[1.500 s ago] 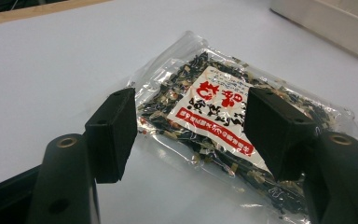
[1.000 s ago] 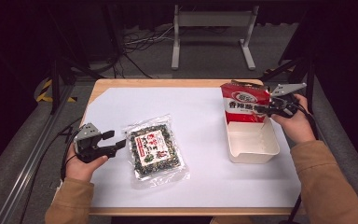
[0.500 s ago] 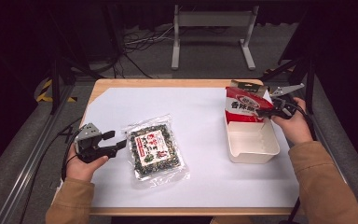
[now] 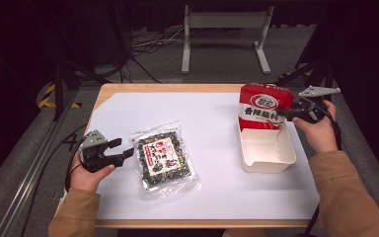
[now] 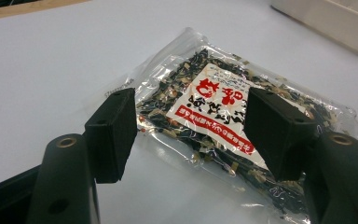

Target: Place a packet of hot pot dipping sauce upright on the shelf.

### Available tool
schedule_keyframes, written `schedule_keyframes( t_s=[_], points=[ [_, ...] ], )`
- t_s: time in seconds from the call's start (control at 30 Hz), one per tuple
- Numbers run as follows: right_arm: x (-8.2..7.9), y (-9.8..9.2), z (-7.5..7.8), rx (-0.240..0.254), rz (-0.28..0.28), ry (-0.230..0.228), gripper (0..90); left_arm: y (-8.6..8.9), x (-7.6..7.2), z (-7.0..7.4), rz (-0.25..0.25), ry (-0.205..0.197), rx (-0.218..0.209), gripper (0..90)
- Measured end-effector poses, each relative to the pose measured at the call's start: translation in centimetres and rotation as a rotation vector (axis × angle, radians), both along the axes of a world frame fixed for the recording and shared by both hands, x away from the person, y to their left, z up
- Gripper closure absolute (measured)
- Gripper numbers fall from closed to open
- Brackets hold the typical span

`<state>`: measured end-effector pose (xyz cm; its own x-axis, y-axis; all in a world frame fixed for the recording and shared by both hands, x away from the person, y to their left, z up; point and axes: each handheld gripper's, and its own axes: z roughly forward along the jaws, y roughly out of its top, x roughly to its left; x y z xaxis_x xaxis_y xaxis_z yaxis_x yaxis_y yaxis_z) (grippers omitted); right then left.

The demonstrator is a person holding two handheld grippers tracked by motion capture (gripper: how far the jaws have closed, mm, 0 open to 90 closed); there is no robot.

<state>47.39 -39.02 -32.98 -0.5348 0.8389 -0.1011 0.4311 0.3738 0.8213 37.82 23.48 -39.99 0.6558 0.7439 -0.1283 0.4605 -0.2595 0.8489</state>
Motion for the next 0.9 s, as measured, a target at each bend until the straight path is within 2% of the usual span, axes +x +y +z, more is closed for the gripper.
schedule_keyframes(
  t_s=[0.1, 0.17, 0.37, 0.47, 0.67, 0.8, 0.9],
  points=[
    [0.1, -0.4, -0.1, 0.031, -0.026, 0.004, 49.0, 0.0, 0.0, 0.1, -0.001, -0.004, 0.002, 35.4],
    [0.1, -0.5, -0.1, 0.03, -0.048, -0.003, 48.7, 0.0, 0.0, 0.0, 0.001, 0.0, 0.0, 35.4],
    [-0.9, -0.3, 0.4, 0.041, -0.039, -0.021, 46.7, -0.1, 0.1, 0.0, 0.001, -0.004, 0.0, 35.4],
    [-1.7, -0.4, 0.7, 0.066, -0.033, -0.032, 44.9, -0.2, 0.2, 0.1, -0.006, -0.008, 0.0, 35.2],
    [-3.7, -0.7, 1.0, 0.072, -0.024, -0.054, 44.1, -0.5, 0.5, 0.2, -0.007, -0.01, -0.01, 35.1],
    [-5.5, -0.8, 1.4, 0.125, -0.014, -0.057, 43.6, -0.6, 0.8, 0.4, 0.002, -0.015, -0.017, 35.1],
    [-6.9, -0.7, 1.6, 0.185, 0.002, -0.066, 43.6, -0.6, 0.9, 0.5, 0.006, -0.014, -0.019, 35.1]
  ],
)
